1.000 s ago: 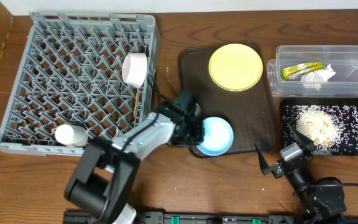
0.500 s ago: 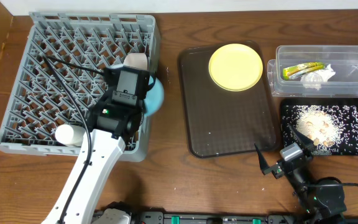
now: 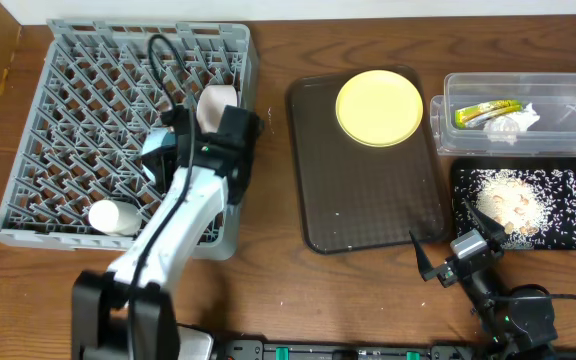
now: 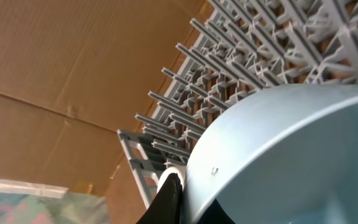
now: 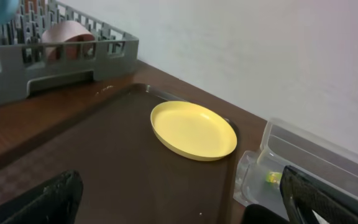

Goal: Sort waste into correct bins and load items into the dishwasher
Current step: 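Lower the light-blue bowl into the dish rack and open the left gripper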

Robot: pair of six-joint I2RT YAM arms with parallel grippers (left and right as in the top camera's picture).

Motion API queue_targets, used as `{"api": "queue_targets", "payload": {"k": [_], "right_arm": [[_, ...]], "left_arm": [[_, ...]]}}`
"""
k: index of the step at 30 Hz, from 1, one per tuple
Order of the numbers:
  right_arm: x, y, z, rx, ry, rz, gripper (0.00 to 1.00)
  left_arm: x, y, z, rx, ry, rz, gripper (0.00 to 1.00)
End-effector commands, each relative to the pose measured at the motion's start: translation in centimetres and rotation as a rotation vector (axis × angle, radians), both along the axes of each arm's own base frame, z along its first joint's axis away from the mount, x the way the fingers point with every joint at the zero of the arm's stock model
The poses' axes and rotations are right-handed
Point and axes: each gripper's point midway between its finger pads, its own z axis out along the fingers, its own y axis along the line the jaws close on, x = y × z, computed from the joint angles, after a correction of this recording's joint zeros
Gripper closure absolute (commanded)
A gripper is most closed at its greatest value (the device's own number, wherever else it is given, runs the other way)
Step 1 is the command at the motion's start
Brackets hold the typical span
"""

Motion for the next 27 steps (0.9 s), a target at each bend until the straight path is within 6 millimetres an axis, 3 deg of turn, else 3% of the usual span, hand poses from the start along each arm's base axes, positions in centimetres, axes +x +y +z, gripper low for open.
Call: {"api": "queue_targets", "payload": {"k": [1, 11, 17, 27], "right_arm": [[0.1, -0.3, 0.0, -0.004, -0.002, -0.015, 0.01], [0.1, -0.3, 0.0, -0.004, -0.002, -0.015, 0.01], [0.1, -0.3, 0.0, -0.004, -0.002, -0.015, 0.01], [0.1, -0.3, 0.0, -0.004, -0.002, -0.015, 0.01]], "left_arm": [[0.3, 0.4, -0.8, 0.081, 0.044, 0.019, 0.92], [0.9, -1.4, -1.6, 0.111, 0.073, -0.036, 0.92], [1.1, -1.4, 0.7, 0.240, 0.015, -0.024, 0.92], [1.1, -1.4, -0.3, 0.190, 0.027, -0.028, 0.92]]}}
